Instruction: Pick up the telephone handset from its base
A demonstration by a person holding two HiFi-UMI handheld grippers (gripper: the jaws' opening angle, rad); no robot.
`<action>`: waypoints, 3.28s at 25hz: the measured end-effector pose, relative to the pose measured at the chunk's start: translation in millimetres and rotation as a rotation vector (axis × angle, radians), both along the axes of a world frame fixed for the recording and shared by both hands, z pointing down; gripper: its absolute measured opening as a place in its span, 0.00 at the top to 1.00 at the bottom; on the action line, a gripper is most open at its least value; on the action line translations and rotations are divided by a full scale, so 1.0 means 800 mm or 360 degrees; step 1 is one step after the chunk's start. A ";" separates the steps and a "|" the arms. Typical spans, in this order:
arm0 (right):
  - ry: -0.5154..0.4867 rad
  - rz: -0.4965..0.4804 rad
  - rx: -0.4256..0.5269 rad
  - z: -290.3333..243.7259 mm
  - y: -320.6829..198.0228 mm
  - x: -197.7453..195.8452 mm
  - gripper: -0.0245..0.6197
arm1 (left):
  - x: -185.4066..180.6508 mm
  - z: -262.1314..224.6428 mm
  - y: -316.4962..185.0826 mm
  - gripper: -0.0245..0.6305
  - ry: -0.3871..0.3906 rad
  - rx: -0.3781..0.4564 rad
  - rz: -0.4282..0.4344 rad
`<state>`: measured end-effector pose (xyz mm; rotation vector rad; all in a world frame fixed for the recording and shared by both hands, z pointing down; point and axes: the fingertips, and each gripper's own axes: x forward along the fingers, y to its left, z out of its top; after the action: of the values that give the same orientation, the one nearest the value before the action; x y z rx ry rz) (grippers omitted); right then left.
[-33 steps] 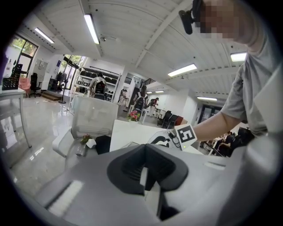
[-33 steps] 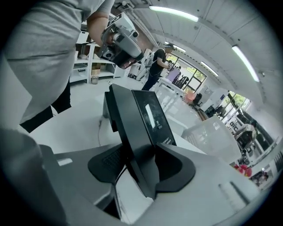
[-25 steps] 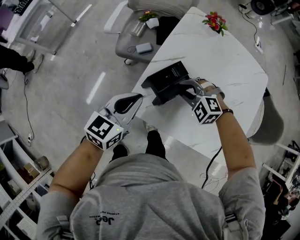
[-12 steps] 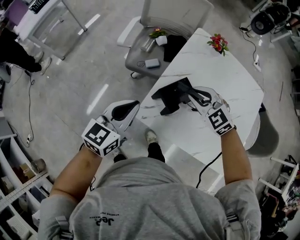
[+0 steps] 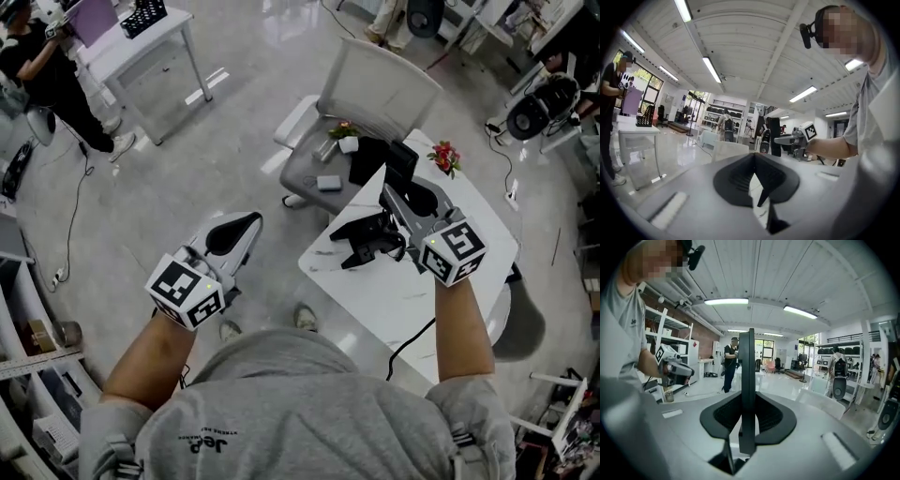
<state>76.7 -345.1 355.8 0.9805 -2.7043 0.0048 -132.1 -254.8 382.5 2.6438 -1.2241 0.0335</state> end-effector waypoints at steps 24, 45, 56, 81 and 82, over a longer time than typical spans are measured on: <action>-0.0329 -0.0359 0.0159 -0.231 0.061 -0.256 0.84 | -0.257 -0.228 0.124 0.87 -0.0008 0.0396 -0.0592; -0.0371 -0.0443 0.0198 -0.263 0.083 -0.282 0.84 | -0.261 -0.262 0.146 0.87 -0.0004 0.0414 -0.0595; -0.0358 -0.0445 0.0213 -0.263 0.084 -0.282 0.84 | -0.258 -0.264 0.146 0.87 -0.0015 0.0421 -0.0582; -0.0335 -0.0413 0.0215 -0.258 0.083 -0.280 0.84 | -0.259 -0.262 0.142 0.87 -0.0005 0.0411 -0.0555; -0.0334 -0.0411 0.0215 -0.258 0.082 -0.279 0.84 | -0.258 -0.262 0.141 0.87 -0.0004 0.0411 -0.0552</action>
<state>-146.7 -279.1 149.2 0.6909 -3.0409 -0.1331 -338.3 -141.7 173.2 2.5910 -1.7767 -0.1912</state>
